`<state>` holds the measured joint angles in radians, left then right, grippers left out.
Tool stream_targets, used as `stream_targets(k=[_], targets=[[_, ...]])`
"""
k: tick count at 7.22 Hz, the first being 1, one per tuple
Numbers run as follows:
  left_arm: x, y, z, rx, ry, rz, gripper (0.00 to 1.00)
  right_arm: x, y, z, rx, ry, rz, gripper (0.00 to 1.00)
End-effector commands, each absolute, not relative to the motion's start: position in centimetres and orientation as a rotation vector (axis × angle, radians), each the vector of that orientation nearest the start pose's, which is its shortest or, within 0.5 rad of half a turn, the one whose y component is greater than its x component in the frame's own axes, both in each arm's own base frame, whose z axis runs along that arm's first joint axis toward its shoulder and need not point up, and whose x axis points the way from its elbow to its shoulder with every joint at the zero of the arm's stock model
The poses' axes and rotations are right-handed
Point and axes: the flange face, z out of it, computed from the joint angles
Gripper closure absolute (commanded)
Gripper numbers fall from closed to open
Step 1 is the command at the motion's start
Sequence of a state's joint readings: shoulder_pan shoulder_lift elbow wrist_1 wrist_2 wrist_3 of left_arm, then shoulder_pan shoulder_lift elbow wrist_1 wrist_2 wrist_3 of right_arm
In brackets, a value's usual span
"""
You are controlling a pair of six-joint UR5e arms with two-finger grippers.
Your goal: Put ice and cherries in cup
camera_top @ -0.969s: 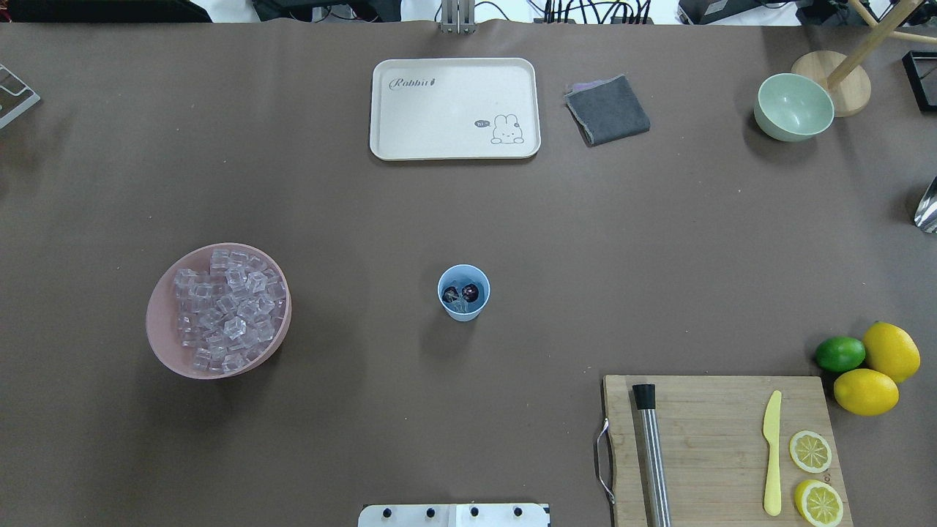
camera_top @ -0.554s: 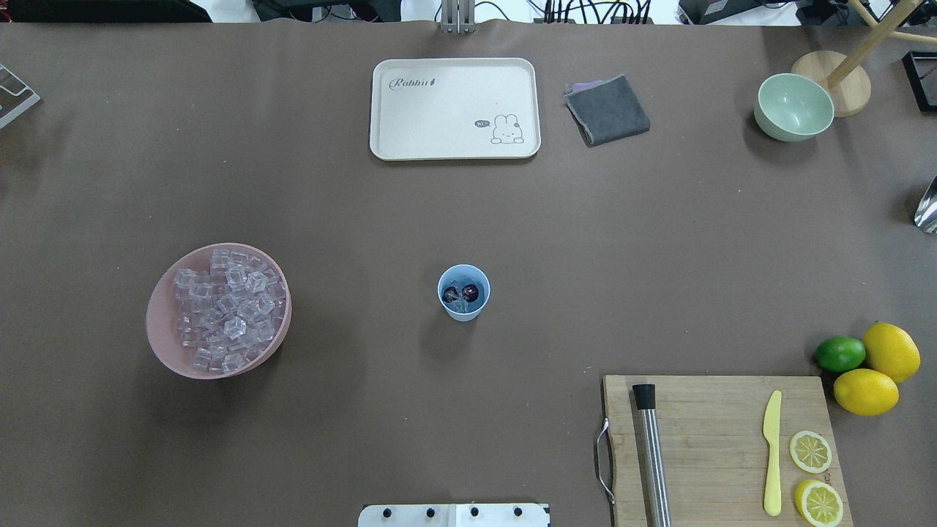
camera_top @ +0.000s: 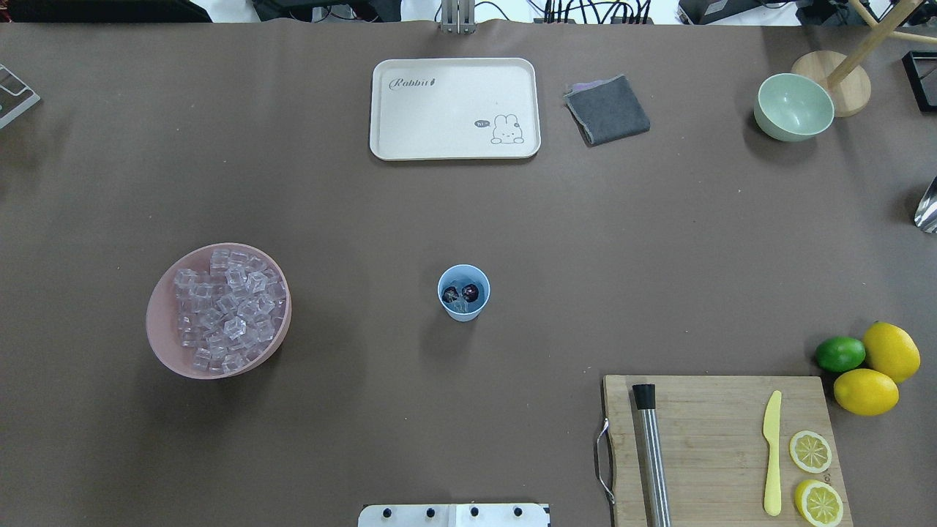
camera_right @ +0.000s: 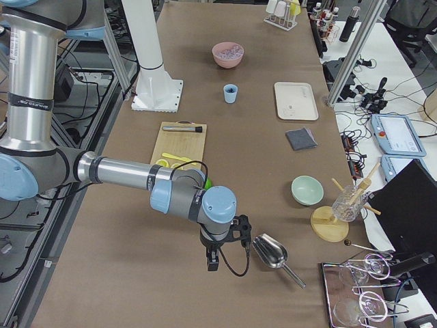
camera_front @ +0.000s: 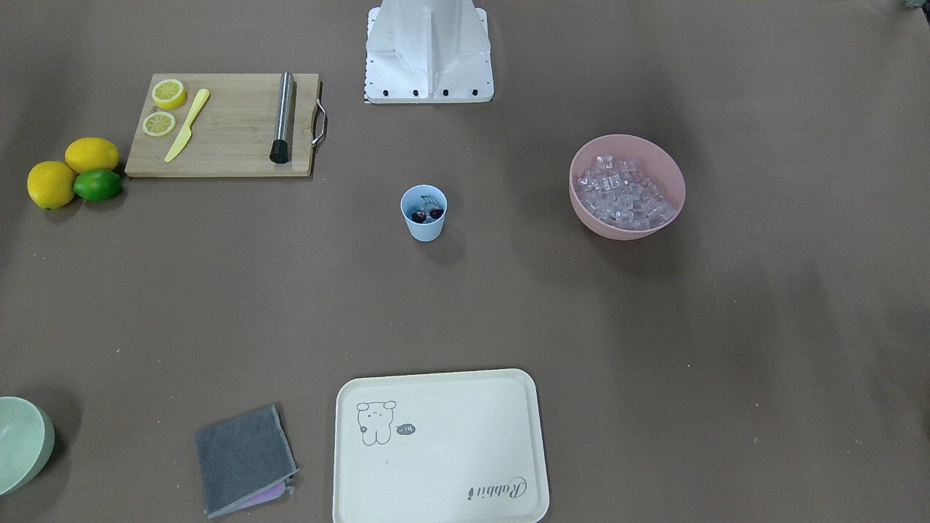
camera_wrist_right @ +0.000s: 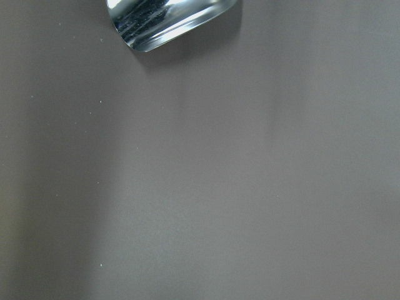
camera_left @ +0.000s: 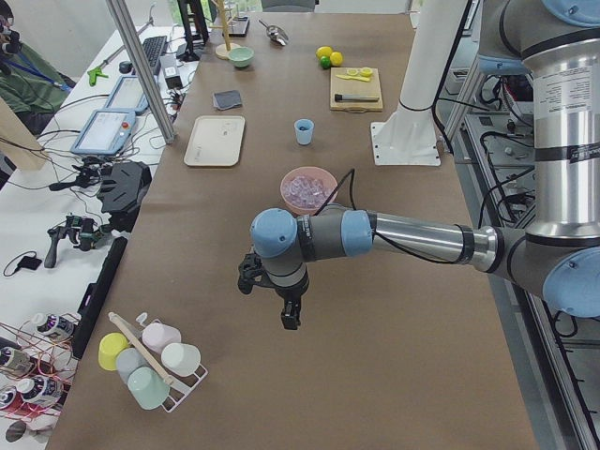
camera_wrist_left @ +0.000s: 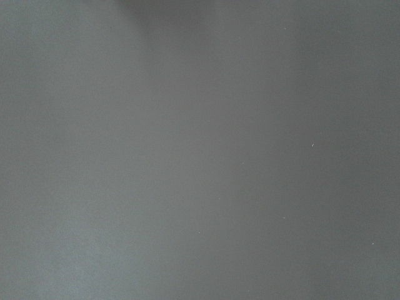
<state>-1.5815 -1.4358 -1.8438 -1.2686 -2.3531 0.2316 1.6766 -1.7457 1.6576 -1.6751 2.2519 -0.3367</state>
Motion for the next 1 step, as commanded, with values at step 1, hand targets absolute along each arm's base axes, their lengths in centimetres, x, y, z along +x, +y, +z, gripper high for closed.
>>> stream_targets(k=[1], targets=[[-6.76,-41.74,61.56,-0.06,0.794,0.145,0.01,11.25,-39.06,70.88,-0.027,-0.703,-0.159,0.0]])
